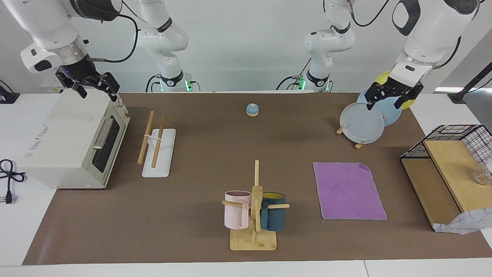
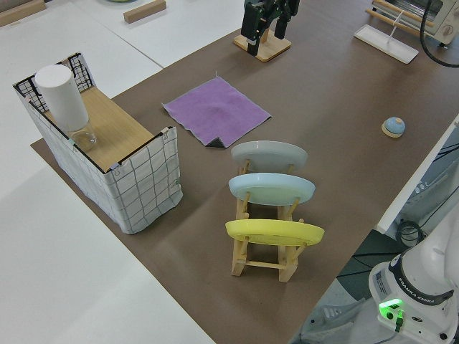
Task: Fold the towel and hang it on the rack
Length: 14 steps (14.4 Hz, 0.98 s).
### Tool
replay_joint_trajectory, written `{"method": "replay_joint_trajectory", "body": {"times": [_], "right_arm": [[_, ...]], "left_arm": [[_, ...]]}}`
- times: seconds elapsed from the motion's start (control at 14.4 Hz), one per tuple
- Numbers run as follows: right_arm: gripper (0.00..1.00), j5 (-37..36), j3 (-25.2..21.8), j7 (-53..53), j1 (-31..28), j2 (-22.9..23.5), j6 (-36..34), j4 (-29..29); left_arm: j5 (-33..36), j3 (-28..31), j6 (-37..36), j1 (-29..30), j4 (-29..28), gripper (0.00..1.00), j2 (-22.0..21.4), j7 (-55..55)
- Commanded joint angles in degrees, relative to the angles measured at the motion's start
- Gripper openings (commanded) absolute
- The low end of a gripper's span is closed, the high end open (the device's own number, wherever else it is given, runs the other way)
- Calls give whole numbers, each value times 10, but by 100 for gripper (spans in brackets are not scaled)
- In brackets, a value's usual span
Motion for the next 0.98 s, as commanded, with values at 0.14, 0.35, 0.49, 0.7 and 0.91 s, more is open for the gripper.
{"method": "replay_joint_trajectory", "body": {"times": [0.14, 0.35, 0.49, 0.7, 0.91], "right_arm": [[100, 1, 7, -6, -7, -4, 3, -6], [100, 1, 7, -6, -7, -4, 3, -6], [100, 0, 7, -6, -7, -4, 3, -6], [100, 0, 7, -5, -7, -4, 4, -6], [100, 0, 7, -7, -7, -5, 4, -8]], "left_arm": [[-6, 6, 7, -8, -15, 100, -14, 1], [-6, 6, 5, -6, -15, 100, -14, 1], [-6, 6, 4, -6, -15, 100, -14, 2], [-6, 6, 11, -11, -14, 100, -15, 2], [-6, 6, 15, -7, -18, 100, -16, -4]]}}
